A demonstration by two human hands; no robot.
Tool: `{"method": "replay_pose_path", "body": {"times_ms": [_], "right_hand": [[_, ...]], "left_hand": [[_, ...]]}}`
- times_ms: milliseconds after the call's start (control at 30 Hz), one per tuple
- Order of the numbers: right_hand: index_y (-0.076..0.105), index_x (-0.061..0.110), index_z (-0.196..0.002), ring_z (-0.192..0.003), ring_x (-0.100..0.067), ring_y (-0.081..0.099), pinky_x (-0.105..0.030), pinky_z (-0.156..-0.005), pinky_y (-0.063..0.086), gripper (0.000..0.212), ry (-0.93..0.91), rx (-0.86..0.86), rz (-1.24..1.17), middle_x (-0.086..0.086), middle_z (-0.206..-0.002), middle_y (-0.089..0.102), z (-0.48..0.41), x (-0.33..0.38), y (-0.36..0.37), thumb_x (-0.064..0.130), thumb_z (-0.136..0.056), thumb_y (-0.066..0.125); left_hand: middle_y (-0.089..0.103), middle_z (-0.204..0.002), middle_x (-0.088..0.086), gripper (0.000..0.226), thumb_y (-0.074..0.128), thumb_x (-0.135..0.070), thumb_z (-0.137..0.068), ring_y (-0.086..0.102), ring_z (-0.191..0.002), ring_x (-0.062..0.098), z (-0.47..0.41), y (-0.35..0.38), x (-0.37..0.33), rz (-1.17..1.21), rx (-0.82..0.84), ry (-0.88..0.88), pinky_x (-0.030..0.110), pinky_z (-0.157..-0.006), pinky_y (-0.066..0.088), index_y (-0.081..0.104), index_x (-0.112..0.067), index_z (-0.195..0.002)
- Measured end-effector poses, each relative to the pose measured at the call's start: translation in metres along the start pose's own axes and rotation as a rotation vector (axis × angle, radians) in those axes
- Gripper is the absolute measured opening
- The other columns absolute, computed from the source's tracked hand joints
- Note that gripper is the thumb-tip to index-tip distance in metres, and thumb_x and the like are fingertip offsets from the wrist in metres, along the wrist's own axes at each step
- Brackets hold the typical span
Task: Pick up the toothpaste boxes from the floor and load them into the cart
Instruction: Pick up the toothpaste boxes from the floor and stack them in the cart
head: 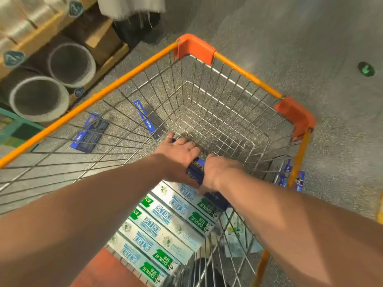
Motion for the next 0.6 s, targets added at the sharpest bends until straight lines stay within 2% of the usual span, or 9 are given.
{"method": "replay_pose_path", "body": {"times_ms": [100, 167, 233, 300, 400, 600], "right_hand": [[0.037, 0.011, -0.120, -0.077, -0.024, 0.066, -0.035, -0.071, 0.056, 0.081, -0.049, -0.081, -0.011, -0.005, -0.093, 0.062, 0.023, -0.006, -0.019, 0.051, -0.070, 0.088], [0.038, 0.011, -0.127, -0.086, -0.026, 0.067, -0.037, -0.075, 0.056, 0.076, -0.101, -0.153, -0.043, -0.007, -0.100, 0.064, 0.041, -0.008, -0.034, 0.043, -0.077, 0.084], [0.039, 0.012, -0.131, -0.102, -0.030, 0.066, -0.037, -0.081, 0.054, 0.076, -0.157, -0.213, -0.073, -0.008, -0.112, 0.064, 0.067, -0.010, -0.050, 0.045, -0.078, 0.082], [0.041, 0.012, -0.131, -0.111, -0.030, 0.064, -0.037, -0.084, 0.051, 0.079, -0.228, -0.285, -0.092, -0.010, -0.119, 0.064, 0.101, -0.015, -0.067, 0.052, -0.076, 0.081], [0.044, 0.013, -0.131, -0.112, -0.032, 0.063, -0.037, -0.087, 0.051, 0.079, -0.316, -0.394, -0.164, -0.012, -0.121, 0.064, 0.164, -0.029, -0.083, 0.056, -0.075, 0.079], [0.043, 0.016, -0.140, -0.116, -0.033, 0.061, -0.040, -0.091, 0.052, 0.088, -0.336, -0.572, -0.288, -0.013, -0.124, 0.062, 0.301, -0.075, -0.077, 0.062, -0.074, 0.078]], "left_hand": [[0.050, -0.143, -0.004, 0.119, 0.027, -0.104, -0.059, 0.044, -0.138, 0.023, 0.017, -0.026, -0.005, -0.039, -0.031, -0.012, 0.059, -0.120, 0.021, 0.039, -0.024, -0.147], [0.050, -0.145, -0.001, 0.110, 0.030, -0.098, -0.066, 0.049, -0.132, 0.023, 0.034, -0.047, -0.008, -0.067, -0.039, -0.062, 0.051, -0.114, 0.035, 0.040, -0.022, -0.145], [0.050, -0.145, 0.000, 0.100, 0.038, -0.091, -0.073, 0.053, -0.129, 0.023, 0.057, -0.073, -0.014, -0.083, -0.072, -0.111, 0.044, -0.107, 0.044, 0.040, -0.022, -0.146], [0.050, -0.144, 0.000, 0.093, 0.043, -0.085, -0.079, 0.055, -0.126, 0.025, 0.084, -0.096, -0.022, -0.092, -0.097, -0.133, 0.043, -0.102, 0.048, 0.037, -0.024, -0.149], [0.048, -0.146, 0.001, 0.090, 0.044, -0.080, -0.082, 0.058, -0.122, 0.027, 0.131, -0.133, -0.039, -0.114, -0.135, -0.157, 0.044, -0.097, 0.051, 0.032, -0.023, -0.151], [0.056, -0.138, 0.002, 0.101, 0.032, -0.083, -0.075, 0.063, -0.114, 0.024, 0.236, -0.203, -0.107, -0.167, -0.291, -0.145, 0.043, -0.090, 0.055, 0.032, -0.020, -0.154]]}}
Point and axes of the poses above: each hand's wrist, its own z-axis away from the middle knuckle, its own y-axis out of the palm, x = y × z, the point moved 9 cm from there along -z, towards the middle knuckle
